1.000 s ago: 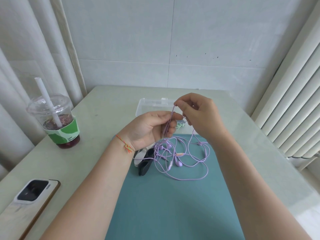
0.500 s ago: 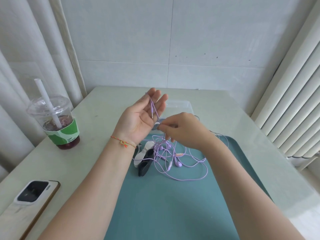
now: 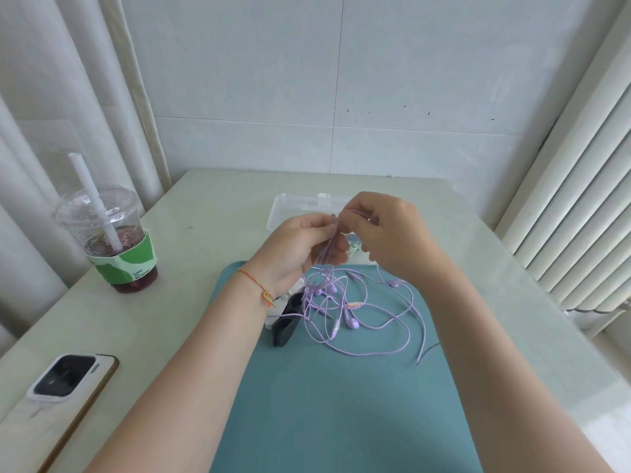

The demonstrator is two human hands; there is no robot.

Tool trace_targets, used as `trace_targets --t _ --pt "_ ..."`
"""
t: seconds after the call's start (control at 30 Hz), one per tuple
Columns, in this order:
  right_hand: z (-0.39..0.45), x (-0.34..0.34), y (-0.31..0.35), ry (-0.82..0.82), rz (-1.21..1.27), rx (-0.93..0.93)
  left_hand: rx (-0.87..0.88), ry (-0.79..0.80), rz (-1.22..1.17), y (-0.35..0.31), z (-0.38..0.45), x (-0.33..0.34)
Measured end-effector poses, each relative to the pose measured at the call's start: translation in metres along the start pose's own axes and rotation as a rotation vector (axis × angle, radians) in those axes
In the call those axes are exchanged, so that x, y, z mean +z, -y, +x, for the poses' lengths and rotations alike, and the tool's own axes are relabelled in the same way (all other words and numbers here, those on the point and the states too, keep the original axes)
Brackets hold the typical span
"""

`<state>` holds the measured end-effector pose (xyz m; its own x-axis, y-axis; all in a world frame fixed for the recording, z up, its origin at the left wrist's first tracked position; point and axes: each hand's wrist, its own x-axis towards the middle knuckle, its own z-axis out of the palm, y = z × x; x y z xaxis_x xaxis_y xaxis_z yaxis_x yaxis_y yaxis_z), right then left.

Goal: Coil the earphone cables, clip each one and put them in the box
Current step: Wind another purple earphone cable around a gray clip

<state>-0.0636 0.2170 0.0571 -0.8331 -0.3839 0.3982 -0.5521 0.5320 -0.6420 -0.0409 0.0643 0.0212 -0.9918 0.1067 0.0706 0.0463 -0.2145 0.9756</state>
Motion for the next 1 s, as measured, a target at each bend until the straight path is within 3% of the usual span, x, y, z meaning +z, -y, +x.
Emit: trace_targets --t 0.23,0.37,0.5,0.57,0.77,0.87,1.0 --pt "0.005 0.003 -0.011 -0.068 0.108 0.061 -0.230 0.175 -0.138 -0.008 -0.003 -0.001" --pt "0.006 0.013 -0.014 -0.047 0.131 0.062 -0.177 0.260 -0.370 -0.007 -0.002 -0.002" --pt "0.004 0.022 -0.016 0.081 0.018 0.059 -0.127 0.170 -0.588 -0.009 0.002 -0.007" --pt "0.004 0.024 -0.016 0.080 -0.014 0.075 -0.139 0.107 -0.578 -0.009 0.003 -0.010" --pt "0.007 0.016 -0.019 -0.218 0.045 0.122 -0.281 0.041 -0.266 -0.006 0.003 -0.008" --pt "0.006 0.015 -0.016 -0.252 0.055 0.091 -0.313 0.043 -0.170 -0.003 0.003 -0.001" --pt "0.005 0.015 -0.012 -0.271 0.063 0.037 -0.319 0.050 -0.211 -0.001 0.003 -0.001"
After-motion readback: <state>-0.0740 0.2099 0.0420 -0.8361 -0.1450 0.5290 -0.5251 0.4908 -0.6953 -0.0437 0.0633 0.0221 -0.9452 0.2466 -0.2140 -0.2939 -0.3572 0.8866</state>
